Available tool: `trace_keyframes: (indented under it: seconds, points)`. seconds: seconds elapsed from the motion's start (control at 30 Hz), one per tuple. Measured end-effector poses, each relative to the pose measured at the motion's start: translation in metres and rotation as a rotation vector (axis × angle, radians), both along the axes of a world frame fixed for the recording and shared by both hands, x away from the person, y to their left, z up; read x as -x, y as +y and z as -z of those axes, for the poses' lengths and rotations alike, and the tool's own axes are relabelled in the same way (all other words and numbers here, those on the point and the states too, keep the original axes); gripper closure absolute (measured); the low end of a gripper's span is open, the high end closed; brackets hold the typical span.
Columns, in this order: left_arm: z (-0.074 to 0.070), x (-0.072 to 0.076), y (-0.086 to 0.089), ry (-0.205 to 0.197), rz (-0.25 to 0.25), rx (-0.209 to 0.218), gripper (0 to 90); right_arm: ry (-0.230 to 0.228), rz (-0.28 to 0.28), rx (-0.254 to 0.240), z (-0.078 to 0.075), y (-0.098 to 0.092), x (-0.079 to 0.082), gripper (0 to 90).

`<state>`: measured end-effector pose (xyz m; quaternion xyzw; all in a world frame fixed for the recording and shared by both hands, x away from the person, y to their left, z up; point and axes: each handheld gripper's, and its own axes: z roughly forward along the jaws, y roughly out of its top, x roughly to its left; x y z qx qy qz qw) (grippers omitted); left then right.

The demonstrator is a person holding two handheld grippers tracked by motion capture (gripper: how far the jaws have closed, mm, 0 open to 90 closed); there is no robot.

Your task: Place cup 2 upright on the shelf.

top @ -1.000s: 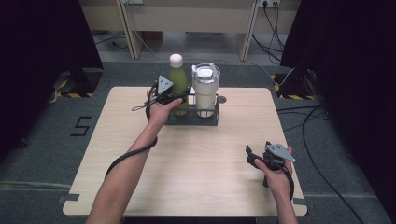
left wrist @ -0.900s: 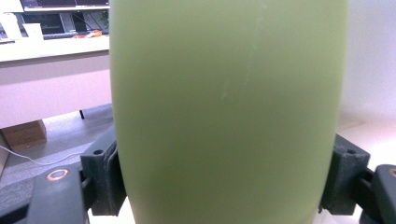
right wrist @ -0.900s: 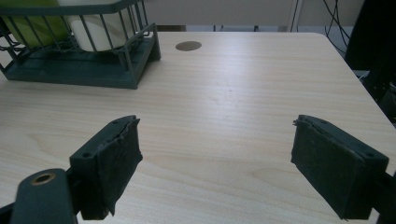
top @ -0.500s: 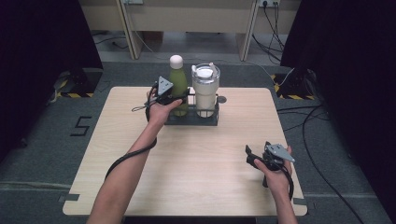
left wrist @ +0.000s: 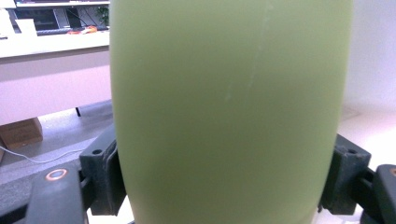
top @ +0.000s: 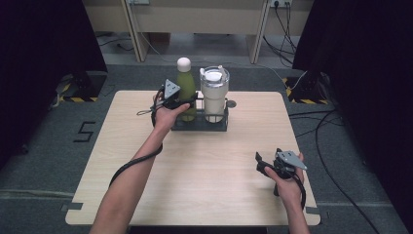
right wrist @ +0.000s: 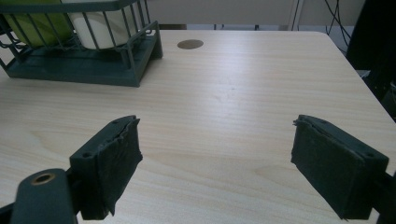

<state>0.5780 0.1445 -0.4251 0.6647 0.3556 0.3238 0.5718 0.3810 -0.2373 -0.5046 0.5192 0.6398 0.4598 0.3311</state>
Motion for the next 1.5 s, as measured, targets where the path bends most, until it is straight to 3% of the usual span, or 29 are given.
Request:
trace_keyframes:
  seconds: [0.27, 1.1, 1.5]
  points:
    - [0.007, 0.002, 0.003, 0.029, -0.004, 0.015, 14.1, -0.003, -0.003, 0.004, -0.001, 0.000, 0.000, 15.4]
    - [-0.004, 0.027, 0.016, -0.025, 0.001, -0.030, 10.3, 0.003, -0.008, 0.010, 0.000, 0.002, 0.000, 15.4]
    - [-0.009, 0.040, 0.028, -0.042, 0.014, -0.027, 10.3, 0.004, -0.005, 0.010, 0.000, 0.003, 0.000, 15.4]
